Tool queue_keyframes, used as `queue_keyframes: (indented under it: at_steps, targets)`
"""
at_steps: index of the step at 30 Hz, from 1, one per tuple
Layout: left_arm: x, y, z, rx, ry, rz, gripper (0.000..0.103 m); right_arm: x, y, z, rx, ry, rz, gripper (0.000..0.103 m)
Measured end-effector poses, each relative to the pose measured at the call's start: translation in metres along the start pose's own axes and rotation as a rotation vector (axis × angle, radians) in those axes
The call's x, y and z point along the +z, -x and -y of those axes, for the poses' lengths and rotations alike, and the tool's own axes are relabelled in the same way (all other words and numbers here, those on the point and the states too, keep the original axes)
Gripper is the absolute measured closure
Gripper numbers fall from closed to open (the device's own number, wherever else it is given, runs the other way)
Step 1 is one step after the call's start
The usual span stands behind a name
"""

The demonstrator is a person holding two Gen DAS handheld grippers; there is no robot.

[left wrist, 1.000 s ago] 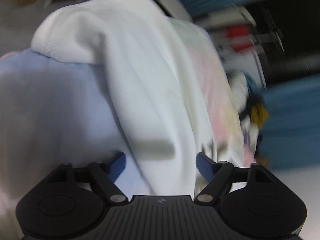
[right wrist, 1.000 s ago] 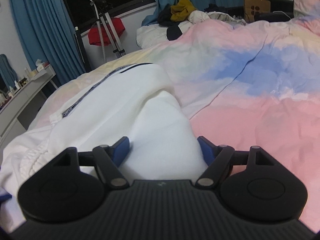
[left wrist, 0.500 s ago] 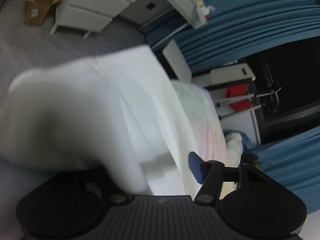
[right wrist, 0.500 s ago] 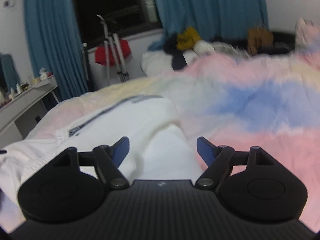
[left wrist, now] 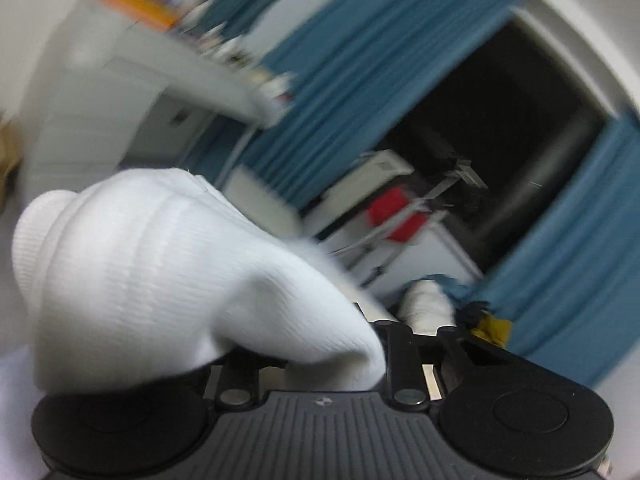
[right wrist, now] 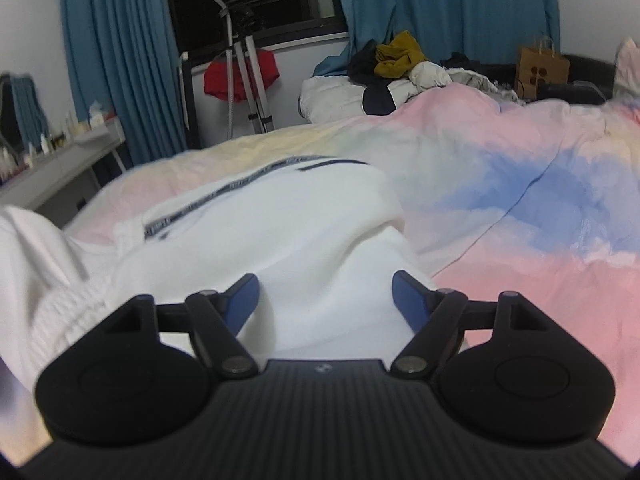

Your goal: Fold clothes

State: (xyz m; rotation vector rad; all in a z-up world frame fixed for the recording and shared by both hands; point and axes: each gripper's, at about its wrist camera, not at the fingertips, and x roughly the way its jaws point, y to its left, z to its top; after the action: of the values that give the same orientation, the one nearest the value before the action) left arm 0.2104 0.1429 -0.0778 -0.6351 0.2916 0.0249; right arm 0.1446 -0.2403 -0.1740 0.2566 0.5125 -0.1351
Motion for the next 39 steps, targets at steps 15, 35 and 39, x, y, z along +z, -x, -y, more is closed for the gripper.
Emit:
queue_keyframes:
  at_steps: [15,35,39]
  targets:
    - [-0.241,-0.037,0.252,-0.246,-1.028,-0.111,0.047,0.030,0.025,0.114,0.034,-0.441,0.071,0.026]
    - [-0.256,-0.006,0.202,-0.395,-1.178,-0.226,0.052,0.090,-0.075,0.113,0.498,-0.472,-0.138,0.041]
    - [-0.260,0.011,0.195,-0.450,-1.166,-0.227,0.062,0.093,-0.101,0.114,0.556,-0.500,-0.162,0.044]
